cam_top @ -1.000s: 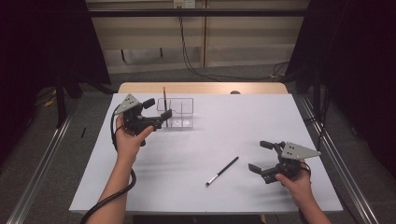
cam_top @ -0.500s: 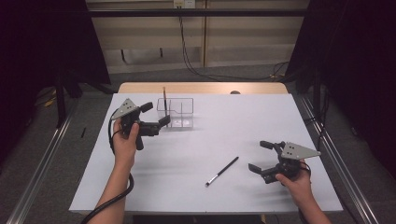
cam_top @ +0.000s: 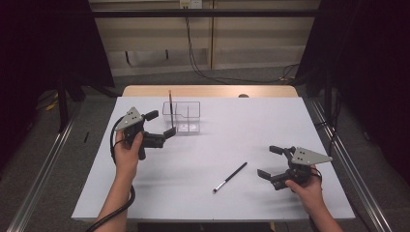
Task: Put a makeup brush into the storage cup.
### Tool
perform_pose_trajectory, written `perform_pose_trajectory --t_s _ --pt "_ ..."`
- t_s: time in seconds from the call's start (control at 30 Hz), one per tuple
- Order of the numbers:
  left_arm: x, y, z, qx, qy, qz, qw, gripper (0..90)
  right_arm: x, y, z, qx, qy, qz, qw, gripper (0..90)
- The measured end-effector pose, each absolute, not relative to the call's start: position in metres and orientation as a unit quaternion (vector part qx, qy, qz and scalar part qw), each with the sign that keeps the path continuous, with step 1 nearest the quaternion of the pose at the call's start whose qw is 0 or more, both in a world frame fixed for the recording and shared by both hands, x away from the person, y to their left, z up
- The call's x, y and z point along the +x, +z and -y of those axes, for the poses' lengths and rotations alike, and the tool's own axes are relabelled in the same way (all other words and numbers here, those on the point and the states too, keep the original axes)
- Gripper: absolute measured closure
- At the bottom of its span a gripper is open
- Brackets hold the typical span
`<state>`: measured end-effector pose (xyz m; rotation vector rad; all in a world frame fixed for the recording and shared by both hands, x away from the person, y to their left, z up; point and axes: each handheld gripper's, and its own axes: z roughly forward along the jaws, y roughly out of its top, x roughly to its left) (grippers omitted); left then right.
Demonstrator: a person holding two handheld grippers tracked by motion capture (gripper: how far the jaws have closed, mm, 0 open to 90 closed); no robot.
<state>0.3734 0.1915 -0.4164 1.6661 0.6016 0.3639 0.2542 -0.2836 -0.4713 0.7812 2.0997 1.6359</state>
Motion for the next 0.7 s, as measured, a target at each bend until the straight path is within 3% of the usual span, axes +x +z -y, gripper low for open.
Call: perform_pose_trajectory --t_s 0.7 --pt "0.356 -0.423 -0.205 0.734 0.159 -0.241 0.615 0.0 0.254 -0.471 0.283 0.277 0.580 -0.744 0.183 1.3"
